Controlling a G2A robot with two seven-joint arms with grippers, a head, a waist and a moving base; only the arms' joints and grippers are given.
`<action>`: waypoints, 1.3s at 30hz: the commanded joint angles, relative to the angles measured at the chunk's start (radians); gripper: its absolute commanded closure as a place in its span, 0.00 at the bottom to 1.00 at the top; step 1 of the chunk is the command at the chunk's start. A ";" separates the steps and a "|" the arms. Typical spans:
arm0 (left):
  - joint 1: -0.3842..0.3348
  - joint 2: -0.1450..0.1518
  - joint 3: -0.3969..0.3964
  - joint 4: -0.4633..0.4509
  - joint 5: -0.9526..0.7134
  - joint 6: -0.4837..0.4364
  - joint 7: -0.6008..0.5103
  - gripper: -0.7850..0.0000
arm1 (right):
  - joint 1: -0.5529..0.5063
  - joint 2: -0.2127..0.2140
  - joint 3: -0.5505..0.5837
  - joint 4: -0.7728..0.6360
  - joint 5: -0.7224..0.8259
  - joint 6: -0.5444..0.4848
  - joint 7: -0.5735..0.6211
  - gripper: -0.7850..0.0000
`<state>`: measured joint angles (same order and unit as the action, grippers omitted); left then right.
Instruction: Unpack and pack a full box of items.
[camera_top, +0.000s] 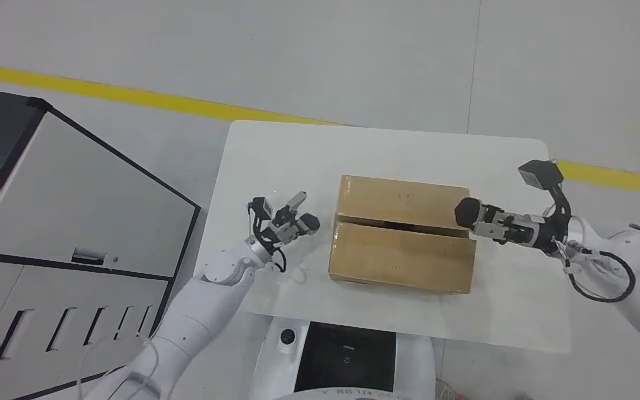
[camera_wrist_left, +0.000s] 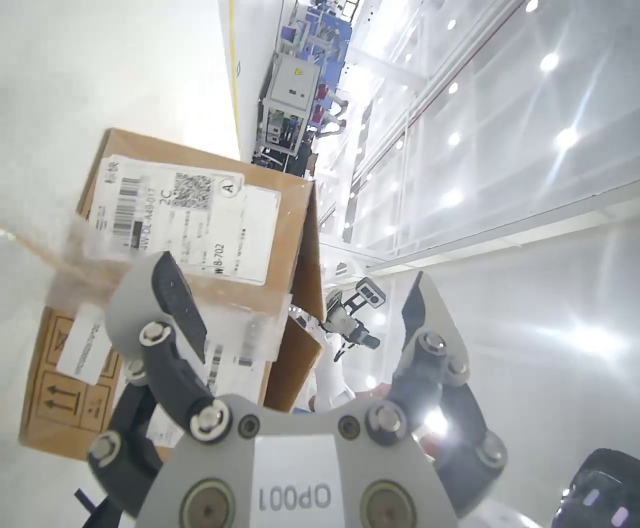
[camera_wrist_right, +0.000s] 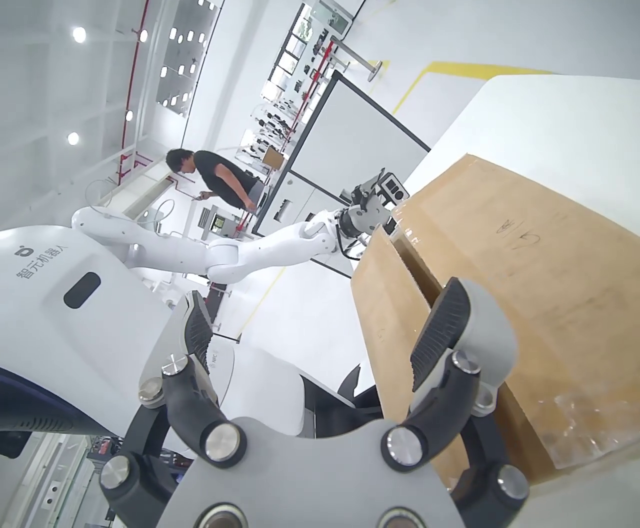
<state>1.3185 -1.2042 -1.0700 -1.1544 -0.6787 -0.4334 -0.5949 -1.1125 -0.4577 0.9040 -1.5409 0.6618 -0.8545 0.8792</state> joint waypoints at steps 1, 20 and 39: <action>0.005 0.001 -0.012 -0.003 0.005 -0.019 0.015 0.00 | -0.001 -0.004 0.003 0.000 0.004 0.005 0.001 0.00; 0.080 0.016 -0.048 -0.007 0.089 0.164 -0.039 0.00 | 0.048 -0.046 -0.027 0.026 0.052 0.060 0.146 0.00; 0.000 -0.037 -0.014 0.018 -0.150 0.118 -0.044 0.00 | 0.051 -0.058 -0.035 0.025 0.053 0.079 0.166 0.00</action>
<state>1.3228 -1.2394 -1.0813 -1.1358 -0.8245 -0.3044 -0.6412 -1.0615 -0.5159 0.8691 -1.5158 0.7131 -0.7764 1.0438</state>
